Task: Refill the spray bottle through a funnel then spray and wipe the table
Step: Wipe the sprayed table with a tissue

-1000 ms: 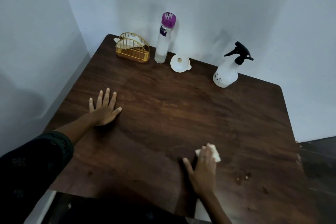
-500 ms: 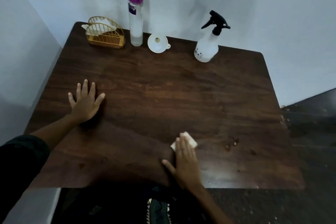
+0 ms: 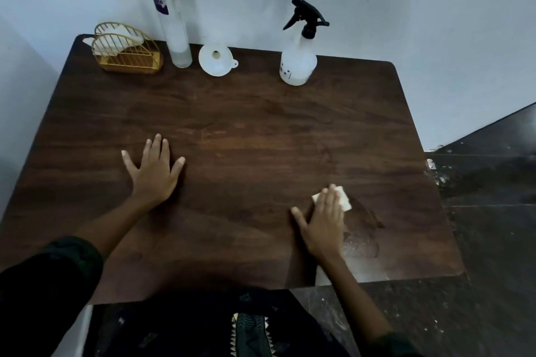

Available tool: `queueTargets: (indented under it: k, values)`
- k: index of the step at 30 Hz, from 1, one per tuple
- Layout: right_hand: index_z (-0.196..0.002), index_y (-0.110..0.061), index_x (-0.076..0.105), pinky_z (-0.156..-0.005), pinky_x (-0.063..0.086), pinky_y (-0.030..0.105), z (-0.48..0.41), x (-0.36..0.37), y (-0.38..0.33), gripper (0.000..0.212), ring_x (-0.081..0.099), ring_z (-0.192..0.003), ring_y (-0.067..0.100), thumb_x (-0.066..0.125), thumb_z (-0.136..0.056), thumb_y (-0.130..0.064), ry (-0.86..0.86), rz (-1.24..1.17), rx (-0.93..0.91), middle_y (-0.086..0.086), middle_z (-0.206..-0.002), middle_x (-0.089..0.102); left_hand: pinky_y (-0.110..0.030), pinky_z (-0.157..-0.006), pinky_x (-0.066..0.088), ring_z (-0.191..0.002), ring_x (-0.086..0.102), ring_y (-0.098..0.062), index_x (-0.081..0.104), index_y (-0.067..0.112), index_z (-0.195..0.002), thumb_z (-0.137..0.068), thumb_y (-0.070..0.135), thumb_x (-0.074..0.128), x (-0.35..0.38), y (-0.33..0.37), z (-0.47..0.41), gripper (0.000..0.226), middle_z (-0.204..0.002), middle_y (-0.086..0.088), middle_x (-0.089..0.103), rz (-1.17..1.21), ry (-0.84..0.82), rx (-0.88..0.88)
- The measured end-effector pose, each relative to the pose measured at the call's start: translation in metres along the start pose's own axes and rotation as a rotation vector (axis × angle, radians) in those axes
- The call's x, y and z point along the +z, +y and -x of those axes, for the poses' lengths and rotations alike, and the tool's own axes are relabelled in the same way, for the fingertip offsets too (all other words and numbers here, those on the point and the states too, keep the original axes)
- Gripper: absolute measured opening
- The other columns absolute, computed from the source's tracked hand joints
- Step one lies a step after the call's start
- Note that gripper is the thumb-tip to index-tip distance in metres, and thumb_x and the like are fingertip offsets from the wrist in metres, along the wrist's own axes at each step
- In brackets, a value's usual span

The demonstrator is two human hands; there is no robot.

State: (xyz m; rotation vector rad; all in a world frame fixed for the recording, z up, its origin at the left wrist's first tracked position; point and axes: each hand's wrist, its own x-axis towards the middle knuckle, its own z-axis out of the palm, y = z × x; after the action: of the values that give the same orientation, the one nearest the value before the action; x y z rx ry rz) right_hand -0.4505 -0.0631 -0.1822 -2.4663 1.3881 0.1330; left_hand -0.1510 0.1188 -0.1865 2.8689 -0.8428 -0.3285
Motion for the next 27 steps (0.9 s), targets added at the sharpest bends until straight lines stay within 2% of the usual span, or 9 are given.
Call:
queueTargets:
  k: [2,5,9,12,17,20,23,25,27]
  values:
    - [-0.148,-0.004,0.007,-0.118,-0.002,0.034,0.024,0.010,-0.002,0.103,-0.008,-0.145,0.021,0.008,-0.079,-0.080,-0.039,0.044,-0.166,0.010,-0.157,-0.004,-0.063,-0.108,-0.012,-0.146,0.014,-0.021,0.027,0.006,-0.146,-0.098,0.047,0.033,-0.001,-0.002,-0.002,0.064,-0.158,-0.007,0.018,-0.048,0.019,0.022]
    - [-0.147,-0.008,0.002,-0.118,0.004,0.036,0.056,0.016,0.033,0.096,-0.009,-0.146,0.017,0.020,-0.083,-0.077,-0.095,0.061,-0.256,0.004,-0.158,-0.005,-0.057,-0.104,-0.022,-0.145,0.019,-0.019,0.032,0.007,-0.144,-0.098,0.047,0.033,-0.006,-0.005,-0.003,0.062,-0.157,-0.006,0.022,-0.112,0.042,0.055]
    - [-0.148,-0.002,0.015,-0.118,0.009,0.040,0.038,-0.004,0.069,0.110,-0.004,-0.145,0.019,0.008,-0.075,-0.084,-0.015,0.036,-0.050,0.011,-0.158,0.002,-0.043,-0.090,-0.038,-0.144,0.023,-0.019,0.037,0.008,-0.143,-0.098,0.044,0.033,-0.010,-0.006,-0.006,0.057,-0.155,-0.006,0.027,-0.130,0.044,0.056]
    - [-0.149,-0.002,0.008,-0.119,0.004,0.042,0.002,-0.014,0.044,0.113,-0.010,-0.146,0.021,0.010,-0.071,-0.085,-0.009,-0.014,0.043,0.013,-0.158,-0.004,-0.039,-0.089,-0.042,-0.142,0.027,-0.020,0.041,0.006,-0.140,-0.098,0.042,0.035,-0.012,-0.006,-0.008,0.055,-0.153,-0.007,0.031,-0.141,0.059,0.067]
    - [-0.148,-0.003,0.010,-0.118,-0.004,0.031,-0.002,0.003,-0.007,0.111,-0.014,-0.144,0.018,0.004,-0.073,-0.085,-0.077,0.058,-0.269,0.009,-0.157,-0.004,-0.038,-0.091,-0.042,-0.138,0.036,-0.018,0.047,0.008,-0.136,-0.098,0.041,0.038,-0.018,-0.005,-0.010,0.052,-0.148,-0.006,0.040,-0.149,0.061,0.080]
    - [-0.144,-0.001,0.026,-0.115,0.005,0.030,0.011,0.005,0.008,0.096,0.008,-0.144,0.020,0.022,-0.084,-0.076,-0.117,0.120,-0.401,0.012,-0.154,0.018,-0.039,-0.094,-0.040,-0.131,0.046,-0.017,0.054,0.008,-0.131,-0.096,0.038,0.044,-0.021,-0.007,-0.011,0.047,-0.142,-0.006,0.048,-0.151,0.075,0.086]
    - [-0.140,0.002,0.035,-0.114,0.017,0.036,-0.018,-0.006,0.026,0.102,0.019,-0.143,0.025,0.016,-0.081,-0.079,-0.069,0.074,-0.276,0.017,-0.152,0.027,-0.041,-0.099,-0.037,-0.123,0.054,-0.017,0.061,0.007,-0.124,-0.093,0.032,0.052,-0.022,-0.008,-0.013,0.040,-0.135,-0.006,0.055,-0.180,0.081,0.095]
    - [-0.144,0.001,0.026,-0.117,0.016,0.040,-0.053,-0.016,0.020,0.110,0.011,-0.146,0.026,0.009,-0.076,-0.083,-0.004,0.039,-0.146,0.017,-0.156,0.017,-0.042,-0.102,-0.034,-0.118,0.058,-0.017,0.064,0.007,-0.119,-0.090,0.028,0.057,-0.021,-0.009,-0.014,0.036,-0.130,-0.007,0.059,-0.196,0.079,0.111]
    - [-0.147,0.000,0.015,-0.119,0.010,0.041,-0.092,-0.027,-0.005,0.103,0.001,-0.147,0.025,0.021,-0.079,-0.078,0.021,0.007,-0.084,0.016,-0.158,0.007,-0.043,-0.104,-0.032,-0.112,0.062,-0.017,0.066,0.007,-0.116,-0.088,0.026,0.060,-0.021,-0.011,-0.017,0.035,-0.127,-0.007,0.062,-0.224,0.077,0.129]
